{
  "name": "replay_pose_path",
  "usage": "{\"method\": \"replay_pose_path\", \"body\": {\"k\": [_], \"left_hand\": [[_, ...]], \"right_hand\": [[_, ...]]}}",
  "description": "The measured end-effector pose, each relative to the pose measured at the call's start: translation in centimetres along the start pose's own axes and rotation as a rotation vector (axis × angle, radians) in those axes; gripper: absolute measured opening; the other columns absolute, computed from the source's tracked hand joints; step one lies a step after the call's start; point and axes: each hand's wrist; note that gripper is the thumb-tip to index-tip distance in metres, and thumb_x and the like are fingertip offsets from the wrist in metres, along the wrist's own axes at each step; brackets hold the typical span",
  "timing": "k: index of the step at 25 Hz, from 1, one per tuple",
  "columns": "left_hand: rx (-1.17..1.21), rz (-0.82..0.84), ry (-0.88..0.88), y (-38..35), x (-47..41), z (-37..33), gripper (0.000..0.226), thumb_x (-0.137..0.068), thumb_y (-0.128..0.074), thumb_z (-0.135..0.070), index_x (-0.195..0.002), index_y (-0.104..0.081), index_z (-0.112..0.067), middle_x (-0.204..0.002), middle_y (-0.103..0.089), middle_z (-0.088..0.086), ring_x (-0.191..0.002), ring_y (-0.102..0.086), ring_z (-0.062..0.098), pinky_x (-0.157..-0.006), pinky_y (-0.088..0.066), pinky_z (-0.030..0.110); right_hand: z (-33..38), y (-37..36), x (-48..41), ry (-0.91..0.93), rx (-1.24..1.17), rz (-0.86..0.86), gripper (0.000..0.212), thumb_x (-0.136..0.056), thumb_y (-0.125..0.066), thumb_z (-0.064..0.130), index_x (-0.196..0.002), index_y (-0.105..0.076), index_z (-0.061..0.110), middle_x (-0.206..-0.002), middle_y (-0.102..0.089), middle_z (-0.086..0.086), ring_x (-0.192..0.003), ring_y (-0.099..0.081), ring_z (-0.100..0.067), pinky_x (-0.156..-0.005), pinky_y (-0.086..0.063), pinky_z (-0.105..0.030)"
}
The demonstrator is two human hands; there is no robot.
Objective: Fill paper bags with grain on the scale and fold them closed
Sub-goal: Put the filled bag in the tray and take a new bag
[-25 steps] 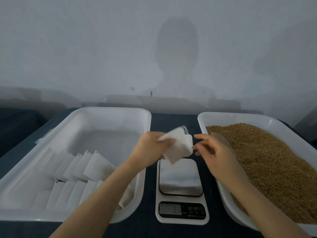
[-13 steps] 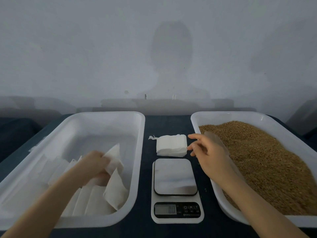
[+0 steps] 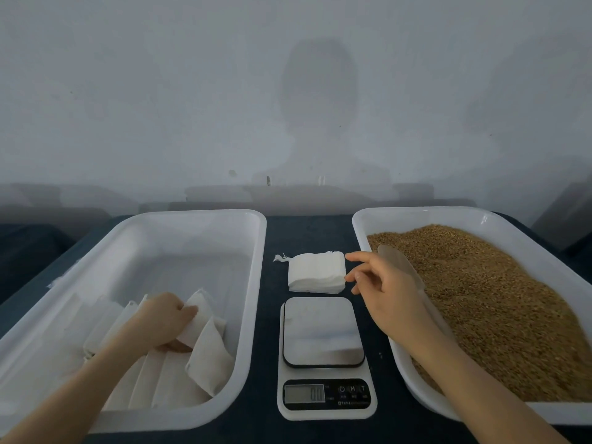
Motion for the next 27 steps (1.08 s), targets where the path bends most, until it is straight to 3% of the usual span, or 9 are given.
{"method": "replay_pose_path", "body": {"k": [3, 6, 10, 12, 14, 16, 18, 22, 27], "left_hand": [[-0.254, -0.059, -0.034, 0.0, -0.3, 0.9, 0.034, -0.095, -0.043, -0.029, -0.076, -0.06, -0.006, -0.071, -0.063, 0.006, -0.07, -0.063, 0.018, -0.064, -0.045, 0.03], [-0.393, -0.012, -0.036, 0.0, 0.2, 0.9, 0.038, -0.096, -0.039, -0.03, -0.108, -0.06, 0.0, -0.106, -0.064, 0.012, -0.108, -0.059, 0.026, -0.093, -0.045, 0.038], [-0.52, -0.296, -0.058, 1.3, 1.6, -2.2, 0.032, -0.098, -0.039, -0.044, -0.112, -0.052, -0.019, -0.101, -0.063, -0.004, -0.096, -0.062, 0.017, -0.074, -0.046, 0.027], [-0.598, -0.493, -0.158, 1.8, 2.2, -6.1, 0.027, -0.098, -0.041, -0.04, -0.117, -0.046, -0.022, -0.109, -0.064, -0.004, -0.103, -0.061, 0.019, -0.077, -0.045, 0.03], [-0.487, -0.555, -0.318, 1.2, 2.2, -10.8, 0.029, -0.097, -0.045, -0.035, -0.122, -0.041, -0.021, -0.112, -0.063, -0.002, -0.104, -0.059, 0.022, -0.077, -0.043, 0.032], [-0.403, -0.508, -0.449, -0.6, 1.3, -15.3, 0.031, -0.094, -0.052, -0.028, -0.12, -0.04, -0.018, -0.111, -0.062, 0.002, -0.103, -0.057, 0.024, -0.072, -0.038, 0.032], [-0.465, -0.39, -0.58, -3.0, -0.3, -18.5, 0.03, -0.094, -0.053, -0.028, -0.12, -0.045, -0.014, -0.116, -0.06, 0.005, -0.108, -0.053, 0.025, -0.08, -0.039, 0.032], [-0.691, -0.106, -0.573, -5.8, -3.7, -20.4, 0.03, -0.092, -0.059, -0.028, -0.117, -0.057, -0.011, -0.117, -0.058, 0.008, -0.108, -0.052, 0.024, -0.084, -0.038, 0.031], [-0.853, -0.168, -0.689, -6.3, -4.8, -20.3, 0.019, -0.084, -0.061, -0.002, -0.101, -0.06, -0.01, -0.105, -0.063, 0.007, -0.097, -0.058, 0.024, -0.076, -0.038, 0.03]], "right_hand": [[-0.1, 0.0, 0.0, -0.007, -0.007, -0.011, 0.03, -0.094, -0.051, 0.009, -0.115, -0.058, 0.03, -0.086, -0.066, 0.016, -0.079, -0.061, 0.005, -0.062, -0.042, -0.005], [0.1, 0.0, 0.0, -0.007, -0.003, -0.02, 0.031, -0.094, -0.051, 0.008, -0.115, -0.058, 0.03, -0.086, -0.066, 0.015, -0.079, -0.061, 0.005, -0.064, -0.043, -0.006], [0.4, 0.2, 0.1, -0.017, 0.019, -0.052, 0.03, -0.094, -0.051, 0.007, -0.115, -0.058, 0.027, -0.085, -0.063, 0.018, -0.075, -0.061, 0.001, -0.065, -0.047, -0.009], [0.4, 0.3, 0.0, -0.038, 0.041, -0.074, 0.028, -0.094, -0.051, 0.008, -0.114, -0.059, 0.026, -0.086, -0.061, 0.021, -0.074, -0.061, 0.0, -0.062, -0.046, -0.007], [0.5, 0.5, -0.1, -0.075, 0.037, -0.092, 0.027, -0.094, -0.051, 0.008, -0.114, -0.06, 0.023, -0.085, -0.06, 0.022, -0.077, -0.062, -0.001, -0.063, -0.046, -0.01], [0.5, 0.6, -0.3, -0.117, 0.033, -0.109, 0.026, -0.094, -0.05, 0.008, -0.113, -0.06, 0.022, -0.087, -0.061, 0.019, -0.078, -0.062, -0.002, -0.066, -0.052, -0.021], [0.6, 0.7, -0.4, -0.145, 0.019, -0.131, 0.025, -0.094, -0.05, 0.008, -0.113, -0.06, 0.022, -0.09, -0.063, 0.015, -0.079, -0.062, -0.004, -0.071, -0.054, -0.027], [0.7, 0.8, -0.4, -0.156, 0.031, -0.123, 0.025, -0.094, -0.049, 0.008, -0.111, -0.06, 0.022, -0.089, -0.062, 0.014, -0.08, -0.061, -0.004, -0.074, -0.054, -0.03], [0.6, 0.7, -0.8, -0.14, 0.035, -0.139, 0.025, -0.093, -0.05, 0.006, -0.109, -0.062, 0.021, -0.083, -0.06, 0.017, -0.077, -0.061, -0.004, -0.067, -0.053, -0.025]]}}
Point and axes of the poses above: each hand's wrist, its own x-axis away from the middle knuckle, its own y-axis out of the back of the hand, z = x × y
